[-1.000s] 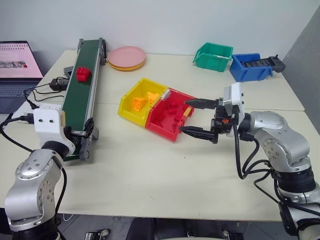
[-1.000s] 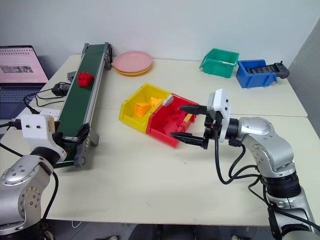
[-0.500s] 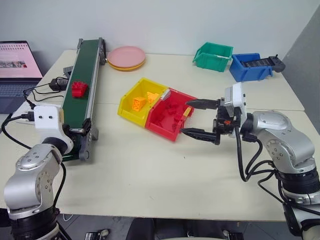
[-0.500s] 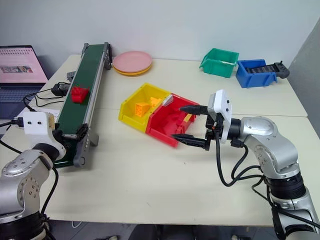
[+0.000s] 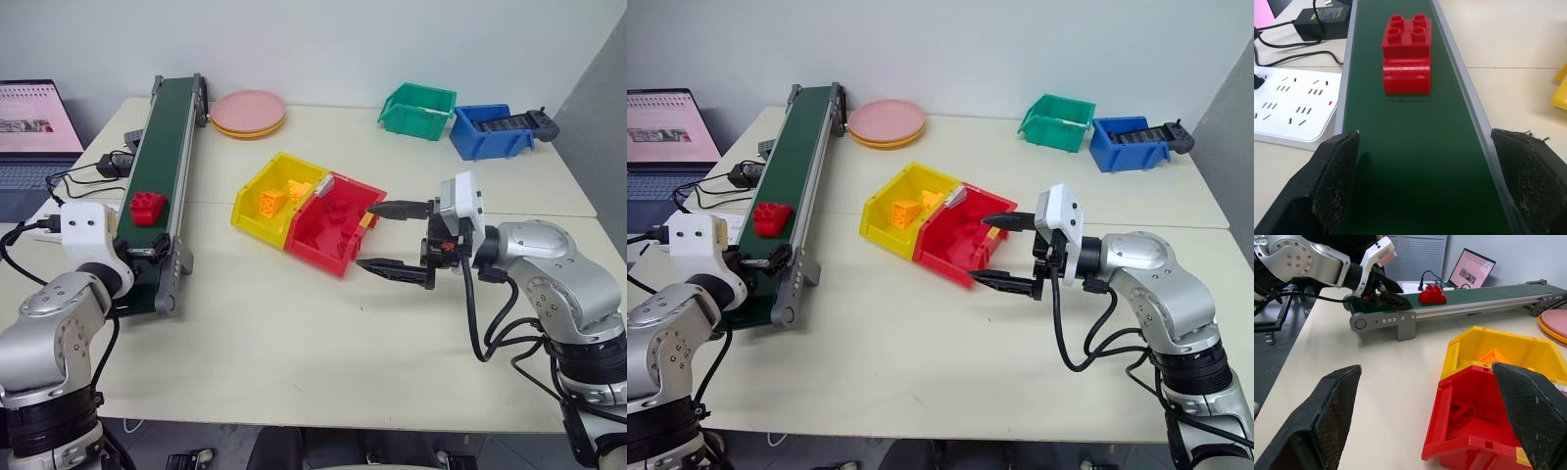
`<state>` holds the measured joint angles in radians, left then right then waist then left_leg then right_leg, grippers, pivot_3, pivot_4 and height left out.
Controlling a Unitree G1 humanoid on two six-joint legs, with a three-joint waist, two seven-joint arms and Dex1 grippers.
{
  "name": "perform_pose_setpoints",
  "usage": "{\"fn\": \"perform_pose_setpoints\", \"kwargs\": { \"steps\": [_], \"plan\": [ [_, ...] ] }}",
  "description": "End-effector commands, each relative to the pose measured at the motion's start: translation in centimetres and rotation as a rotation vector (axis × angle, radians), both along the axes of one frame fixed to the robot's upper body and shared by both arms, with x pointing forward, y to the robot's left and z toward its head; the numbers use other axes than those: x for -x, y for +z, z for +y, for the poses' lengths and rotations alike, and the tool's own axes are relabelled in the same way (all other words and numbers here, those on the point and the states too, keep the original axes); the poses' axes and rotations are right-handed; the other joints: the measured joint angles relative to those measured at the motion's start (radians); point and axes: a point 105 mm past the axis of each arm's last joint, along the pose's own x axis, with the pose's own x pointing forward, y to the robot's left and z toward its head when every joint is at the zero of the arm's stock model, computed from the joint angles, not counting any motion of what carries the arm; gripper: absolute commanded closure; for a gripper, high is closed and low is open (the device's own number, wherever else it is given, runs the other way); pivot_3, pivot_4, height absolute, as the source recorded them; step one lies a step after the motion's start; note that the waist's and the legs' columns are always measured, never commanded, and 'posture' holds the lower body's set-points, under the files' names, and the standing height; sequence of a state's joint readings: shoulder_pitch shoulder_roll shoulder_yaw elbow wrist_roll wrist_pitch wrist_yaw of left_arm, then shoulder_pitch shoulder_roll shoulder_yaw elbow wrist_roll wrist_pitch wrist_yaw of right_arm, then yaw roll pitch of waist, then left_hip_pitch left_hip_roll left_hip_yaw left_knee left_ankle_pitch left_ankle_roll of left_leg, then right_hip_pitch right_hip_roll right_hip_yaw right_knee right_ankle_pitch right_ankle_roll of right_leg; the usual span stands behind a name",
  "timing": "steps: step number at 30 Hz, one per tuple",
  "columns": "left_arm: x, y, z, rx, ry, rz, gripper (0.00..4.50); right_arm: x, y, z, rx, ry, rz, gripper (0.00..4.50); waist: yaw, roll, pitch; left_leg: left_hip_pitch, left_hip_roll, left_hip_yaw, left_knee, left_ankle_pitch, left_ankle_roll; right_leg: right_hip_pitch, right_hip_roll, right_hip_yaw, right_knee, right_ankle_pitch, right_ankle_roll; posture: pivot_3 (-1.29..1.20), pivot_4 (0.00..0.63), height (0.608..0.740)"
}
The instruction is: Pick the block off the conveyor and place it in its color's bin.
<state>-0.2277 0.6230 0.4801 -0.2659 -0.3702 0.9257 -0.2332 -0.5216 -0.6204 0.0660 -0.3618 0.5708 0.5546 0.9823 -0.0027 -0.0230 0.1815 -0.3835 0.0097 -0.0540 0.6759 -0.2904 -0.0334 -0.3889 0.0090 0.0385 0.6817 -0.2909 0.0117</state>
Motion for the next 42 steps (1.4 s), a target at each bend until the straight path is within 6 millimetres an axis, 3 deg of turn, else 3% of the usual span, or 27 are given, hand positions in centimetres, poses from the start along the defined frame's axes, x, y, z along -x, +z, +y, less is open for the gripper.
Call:
{"fn": "perform_pose_setpoints", "kwargs": {
  "steps": [1,3,6,18,23,29,30,35,37,39,42],
  "plan": [
    [-0.1,1.7,0.3,-0.027,0.003,-0.061,0.01,0.8,0.7,0.1,0.007,0.028,-0.053,0.0,0.0,0.0,0.0,0.0,0.0,0.0,0.0,0.0,0.0,0.0,0.0,0.0,0.0,0.0,0.0,0.0,0.15,0.74],
    [-0.1,1.8,0.4,-0.033,0.012,-0.065,0.01,0.8,0.7,0.1,0.008,0.028,-0.054,0.0,0.0,0.0,0.0,0.0,0.0,0.0,0.0,0.0,0.0,0.0,0.0,0.0,0.0,0.0,0.0,0.0,0.15,0.74],
    [-0.1,1.7,0.2,-0.041,0.006,-0.065,0.46,0.8,0.7,0.1,0.01,0.028,-0.055,0.0,0.0,0.0,0.0,0.0,0.0,0.0,0.0,0.0,0.0,0.0,0.0,0.0,0.0,0.0,0.0,0.0,0.15,0.74],
    [1.7,1.7,-1.7,-0.04,0.033,-0.097,2.89,0.7,1.3,0.0,0.014,0.027,-0.06,0.0,0.0,0.0,0.0,0.0,0.0,0.0,0.0,0.0,0.0,0.0,0.0,0.0,0.0,0.0,0.0,0.0,0.15,0.74],
    [1.2,3.5,-2.8,-0.055,-0.002,-0.158,2.96,0.8,1.5,-0.1,0.027,0.029,-0.06,0.0,0.001,0.0,0.0,0.0,0.0,0.0,0.0,0.0,0.0,0.0,0.0,0.0,0.0,0.0,0.0,0.0,0.15,0.74],
    [-1.1,6.4,-10.2,-0.023,-0.359,-0.217,2.96,1.0,1.5,-1.4,0.097,-0.046,-0.081,0.0,0.01,-0.001,0.0,-0.002,-0.001,-0.001,0.0,0.0,0.0,0.0,0.0,-0.001,-0.001,0.0,0.0,0.0,0.15,0.74],
    [-1.6,6.8,-12.2,-0.027,-0.455,-0.219,2.96,0.9,1.5,-1.9,0.113,-0.087,-0.078,0.0,0.01,-0.001,0.0,-0.002,-0.001,-0.001,0.001,0.0,0.0,0.0,-0.001,-0.001,-0.001,0.0,0.0,0.0,0.15,0.74],
    [-3.9,7.0,-18.5,-0.03,-0.731,-0.205,2.96,0.6,1.3,-3.9,0.171,-0.248,-0.074,0.0,0.008,-0.001,0.0,-0.002,-0.002,0.001,0.001,0.0,0.0,0.0,-0.001,0.0,-0.001,0.0,0.0,0.0,0.15,0.74],
    [-4.7,6.8,-21.9,-0.038,-0.858,-0.203,2.96,1.1,1.7,-5.0,0.19,-0.314,-0.071,0.0,0.001,-0.001,0.0,-0.002,-0.002,0.0,0.0,0.0,0.0,0.0,-0.001,0.0,-0.001,0.0,0.0,0.0,0.15,0.74],
    [-5.3,6.6,-23.7,-0.055,-0.922,-0.205,2.96,1.6,2.0,-5.6,0.208,-0.342,-0.076,0.0,0.005,0.0,0.001,-0.002,-0.002,0.001,0.0,0.0,0.0,0.0,-0.001,0.001,0.0,0.0,0.0,0.0,0.15,0.74],
    [-5.9,6.3,-24.9,-0.087,-0.97,-0.207,2.97,2.5,2.3,-5.7,0.225,-0.355,-0.082,0.0,0.0,0.0,0.001,-0.004,-0.002,0.001,0.001,0.0,0.0,-0.001,-0.001,0.001,-0.001,0.0,0.0,0.0,0.15,0.74]
  ]
}}
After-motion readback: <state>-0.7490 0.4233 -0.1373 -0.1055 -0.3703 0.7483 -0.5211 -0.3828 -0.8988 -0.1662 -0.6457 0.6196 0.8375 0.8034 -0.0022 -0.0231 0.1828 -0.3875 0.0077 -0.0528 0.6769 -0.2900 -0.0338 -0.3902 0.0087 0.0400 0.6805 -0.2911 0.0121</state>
